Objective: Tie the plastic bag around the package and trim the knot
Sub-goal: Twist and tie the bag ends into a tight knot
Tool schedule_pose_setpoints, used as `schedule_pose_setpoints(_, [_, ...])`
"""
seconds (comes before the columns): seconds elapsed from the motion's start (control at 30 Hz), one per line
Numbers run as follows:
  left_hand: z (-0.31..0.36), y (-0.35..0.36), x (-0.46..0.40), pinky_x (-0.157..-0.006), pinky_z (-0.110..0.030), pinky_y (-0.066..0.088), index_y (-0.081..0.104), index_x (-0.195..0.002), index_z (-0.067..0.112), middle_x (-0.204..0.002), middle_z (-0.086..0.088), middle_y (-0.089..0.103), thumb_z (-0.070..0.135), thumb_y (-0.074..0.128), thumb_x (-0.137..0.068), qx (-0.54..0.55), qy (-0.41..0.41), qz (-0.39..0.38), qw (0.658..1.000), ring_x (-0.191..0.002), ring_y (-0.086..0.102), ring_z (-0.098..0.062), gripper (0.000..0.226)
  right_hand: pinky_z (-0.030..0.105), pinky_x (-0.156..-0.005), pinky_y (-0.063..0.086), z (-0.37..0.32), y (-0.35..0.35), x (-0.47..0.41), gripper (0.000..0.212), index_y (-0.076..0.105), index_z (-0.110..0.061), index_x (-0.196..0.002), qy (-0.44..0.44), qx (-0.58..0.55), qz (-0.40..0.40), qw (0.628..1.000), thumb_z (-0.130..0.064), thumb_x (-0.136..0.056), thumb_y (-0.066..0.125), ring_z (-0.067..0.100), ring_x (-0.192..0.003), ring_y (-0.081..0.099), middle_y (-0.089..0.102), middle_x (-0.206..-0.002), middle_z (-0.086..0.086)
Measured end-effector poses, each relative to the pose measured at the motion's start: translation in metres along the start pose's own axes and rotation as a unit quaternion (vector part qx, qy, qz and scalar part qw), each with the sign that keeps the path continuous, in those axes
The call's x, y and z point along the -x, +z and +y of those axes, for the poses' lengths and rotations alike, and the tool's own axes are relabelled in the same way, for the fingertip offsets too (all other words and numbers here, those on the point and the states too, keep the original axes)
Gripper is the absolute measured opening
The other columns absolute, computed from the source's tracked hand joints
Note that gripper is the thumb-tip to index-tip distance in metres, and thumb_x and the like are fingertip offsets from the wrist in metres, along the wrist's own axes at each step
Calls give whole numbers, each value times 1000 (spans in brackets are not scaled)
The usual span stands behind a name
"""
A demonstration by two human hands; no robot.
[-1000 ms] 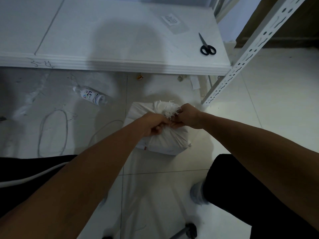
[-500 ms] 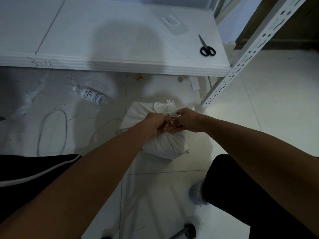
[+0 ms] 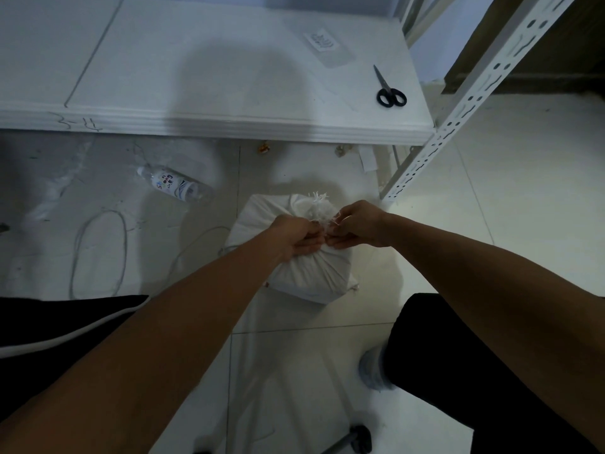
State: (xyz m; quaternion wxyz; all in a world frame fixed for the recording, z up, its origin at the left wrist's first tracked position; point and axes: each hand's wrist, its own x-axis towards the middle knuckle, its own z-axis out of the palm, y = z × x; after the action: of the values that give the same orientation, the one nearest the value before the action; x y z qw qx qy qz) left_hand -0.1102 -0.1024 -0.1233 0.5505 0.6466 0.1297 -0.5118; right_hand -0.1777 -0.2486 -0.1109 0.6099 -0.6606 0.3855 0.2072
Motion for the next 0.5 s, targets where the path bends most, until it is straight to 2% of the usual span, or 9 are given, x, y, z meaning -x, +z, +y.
schedule_pose_setpoints(0.07, [-1,4,0,-52,-23,59,69,-99,-3,-77,-9,70,6,65,-90,-6,12,20,1000,-60,66,-12,13,36,-76,62,-2,1,-1,6,66,4,-87,28,8,7,1000,10,-86,64,28,-77,71,71,-83,20])
schedule_pose_setpoints(0.17, [-2,8,0,-52,-24,58,68,-94,-5,-73,-10,69,4,66,-89,-7,27,43,999,-54,65,-11,10,31,-76,60,-6,1,-4,5,65,4,-87,87,-8,-10,996,7,-89,62,21,-73,68,69,-83,16])
schedule_pose_setpoints(0.27, [-4,8,0,-57,-26,59,67,-91,-3,-74,-13,69,0,66,-87,-2,27,50,998,-58,66,-14,5,27,-74,59,-7,3,-6,6,63,1,-87,137,-15,-25,990,3,-91,61,16,-72,66,68,-83,12])
schedule_pose_setpoints(0.4, [-5,7,2,-56,-25,59,64,-90,-2,-73,-14,68,-2,66,-87,1,33,48,998,-60,66,-15,3,31,-85,54,-6,5,-10,10,61,-2,-83,168,-39,-29,985,1,-93,59,15,-74,64,66,-82,10])
schedule_pose_setpoints(0.5, [-5,6,1,-55,-25,59,66,-92,-2,-73,-14,68,-3,67,-86,6,31,52,998,-58,66,-14,6,26,-79,54,-6,6,-12,14,60,-4,-80,180,-49,-24,982,-1,-93,60,13,-71,59,63,-78,6])
